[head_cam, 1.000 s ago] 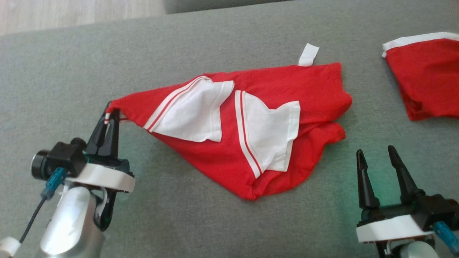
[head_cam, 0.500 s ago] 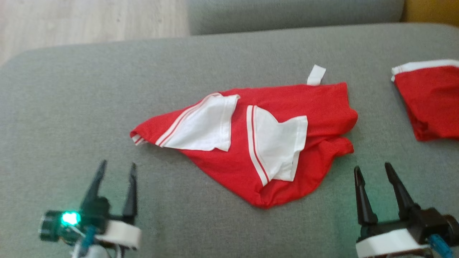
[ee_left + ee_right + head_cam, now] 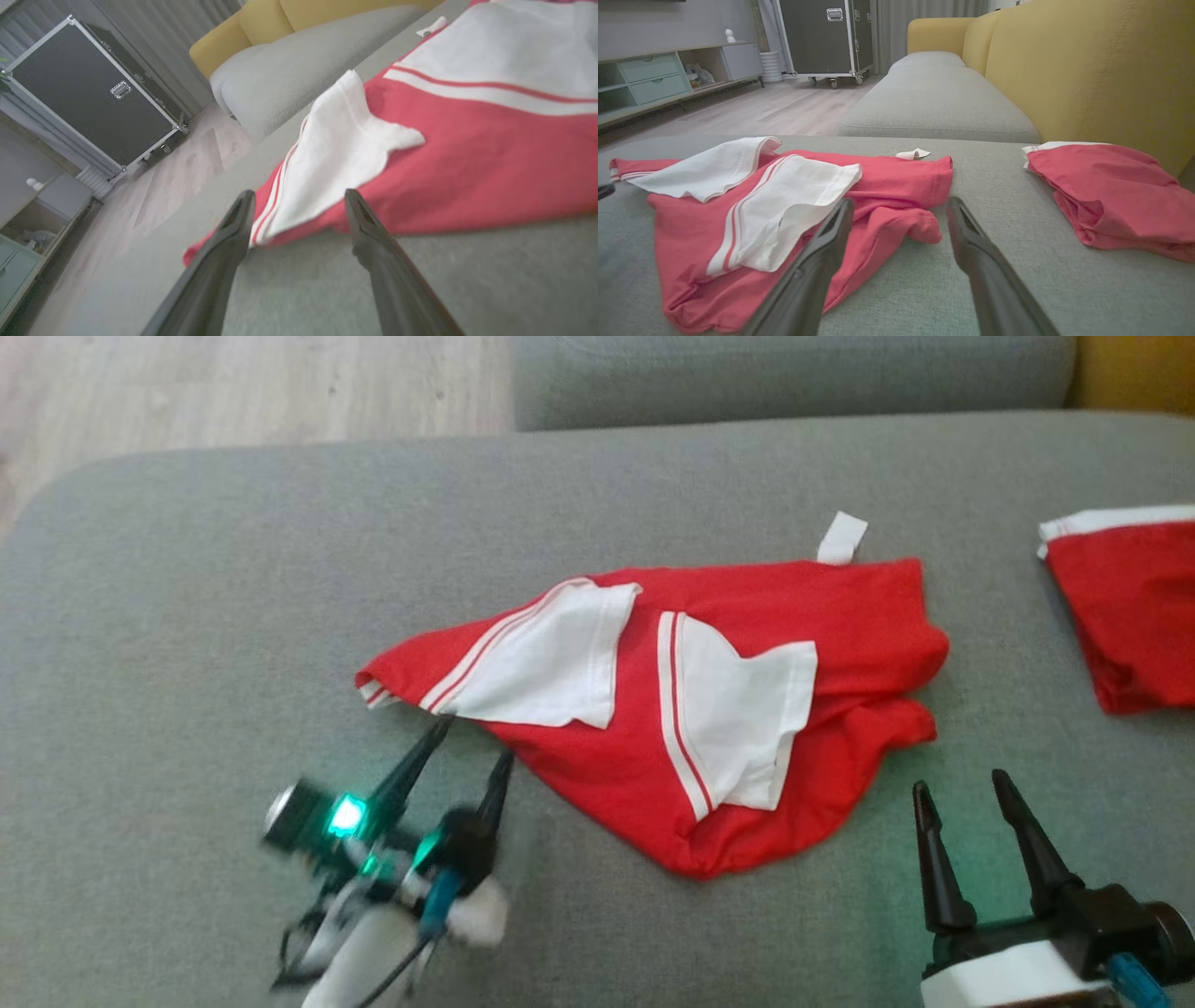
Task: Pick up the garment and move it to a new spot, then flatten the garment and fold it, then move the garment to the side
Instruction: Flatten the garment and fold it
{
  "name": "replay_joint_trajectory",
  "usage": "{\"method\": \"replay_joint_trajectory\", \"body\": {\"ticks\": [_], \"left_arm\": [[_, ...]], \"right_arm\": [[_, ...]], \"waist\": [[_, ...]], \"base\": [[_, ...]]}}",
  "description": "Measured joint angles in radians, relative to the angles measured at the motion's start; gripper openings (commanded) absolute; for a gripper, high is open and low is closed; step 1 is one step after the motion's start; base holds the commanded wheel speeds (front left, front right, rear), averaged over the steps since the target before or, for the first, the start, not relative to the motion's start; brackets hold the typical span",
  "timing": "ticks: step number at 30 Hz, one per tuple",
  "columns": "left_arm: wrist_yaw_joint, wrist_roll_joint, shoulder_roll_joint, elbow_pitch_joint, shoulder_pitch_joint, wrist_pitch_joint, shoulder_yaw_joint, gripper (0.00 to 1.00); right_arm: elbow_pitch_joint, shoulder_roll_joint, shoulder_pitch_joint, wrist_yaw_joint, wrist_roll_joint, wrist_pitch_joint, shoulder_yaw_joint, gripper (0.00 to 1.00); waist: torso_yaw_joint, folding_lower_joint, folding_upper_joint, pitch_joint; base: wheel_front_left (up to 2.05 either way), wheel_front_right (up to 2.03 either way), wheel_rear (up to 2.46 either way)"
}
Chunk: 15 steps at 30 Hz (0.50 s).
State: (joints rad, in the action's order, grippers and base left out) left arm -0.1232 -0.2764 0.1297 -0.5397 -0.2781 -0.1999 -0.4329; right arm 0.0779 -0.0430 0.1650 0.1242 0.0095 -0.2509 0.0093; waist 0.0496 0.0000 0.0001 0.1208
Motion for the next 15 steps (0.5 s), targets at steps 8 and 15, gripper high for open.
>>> {"method": "replay_joint_trajectory", "body": {"ticks": [8,15], "left_arm": [[0.011,-0.044,-0.033,-0.136,-0.132,0.051,-0.057,1.00],[0.028,-0.051,-0.047,-0.202,-0.200,0.059,-0.085,1.00]], "right_arm": [[0.001,0.000,-0.022,0.000,-0.001,0.000,0.007,1.00],[0.002,0.000,-0.039,0.000,-0.001,0.000,0.007,1.00]], "waist": [[-0.034,0.0001,0.0000,0.048],[-0.057,0.0001,0.0000,0.068]], "base": [[0.00,0.00,0.00],[0.00,0.00,0.00]]}}
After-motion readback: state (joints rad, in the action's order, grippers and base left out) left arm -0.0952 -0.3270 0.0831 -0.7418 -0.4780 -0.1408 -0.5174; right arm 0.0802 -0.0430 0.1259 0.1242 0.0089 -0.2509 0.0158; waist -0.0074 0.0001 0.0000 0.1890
